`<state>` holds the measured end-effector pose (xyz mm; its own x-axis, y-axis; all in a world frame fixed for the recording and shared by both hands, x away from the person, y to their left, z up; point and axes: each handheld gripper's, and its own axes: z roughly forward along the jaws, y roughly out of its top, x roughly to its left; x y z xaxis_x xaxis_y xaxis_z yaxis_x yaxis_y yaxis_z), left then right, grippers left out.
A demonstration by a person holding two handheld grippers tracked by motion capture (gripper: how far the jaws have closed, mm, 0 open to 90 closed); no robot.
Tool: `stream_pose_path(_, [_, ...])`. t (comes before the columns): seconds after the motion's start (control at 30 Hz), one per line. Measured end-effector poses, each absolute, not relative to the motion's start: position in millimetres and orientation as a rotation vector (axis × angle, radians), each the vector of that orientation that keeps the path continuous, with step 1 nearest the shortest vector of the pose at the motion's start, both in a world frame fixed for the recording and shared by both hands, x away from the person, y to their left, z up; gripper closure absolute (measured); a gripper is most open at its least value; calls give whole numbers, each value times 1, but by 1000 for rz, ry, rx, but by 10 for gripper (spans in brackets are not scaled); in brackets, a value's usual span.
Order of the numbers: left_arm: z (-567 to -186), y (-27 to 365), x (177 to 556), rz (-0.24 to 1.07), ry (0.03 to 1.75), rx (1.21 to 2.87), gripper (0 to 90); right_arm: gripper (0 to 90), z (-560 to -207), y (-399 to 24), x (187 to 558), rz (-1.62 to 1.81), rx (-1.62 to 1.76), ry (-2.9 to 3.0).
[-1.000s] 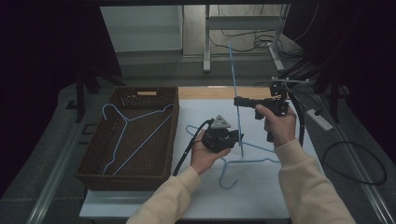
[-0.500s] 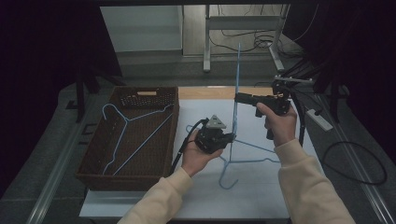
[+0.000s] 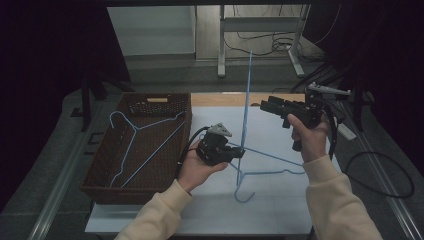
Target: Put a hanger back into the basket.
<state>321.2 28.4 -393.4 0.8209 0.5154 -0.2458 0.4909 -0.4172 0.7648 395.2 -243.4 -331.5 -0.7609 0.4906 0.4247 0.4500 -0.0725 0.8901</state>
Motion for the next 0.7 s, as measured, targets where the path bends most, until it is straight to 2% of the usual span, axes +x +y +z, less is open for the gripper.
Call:
stream_pose_path(0.3, [-373, 48, 314, 17, 720, 2120, 879, 357, -346, -266, 389, 2007, 1095, 2086])
stream_pose_path(0.7, [-349, 93, 313, 0, 681, 2137, 879, 357, -395, -283, 383, 1938, 1204, 2150])
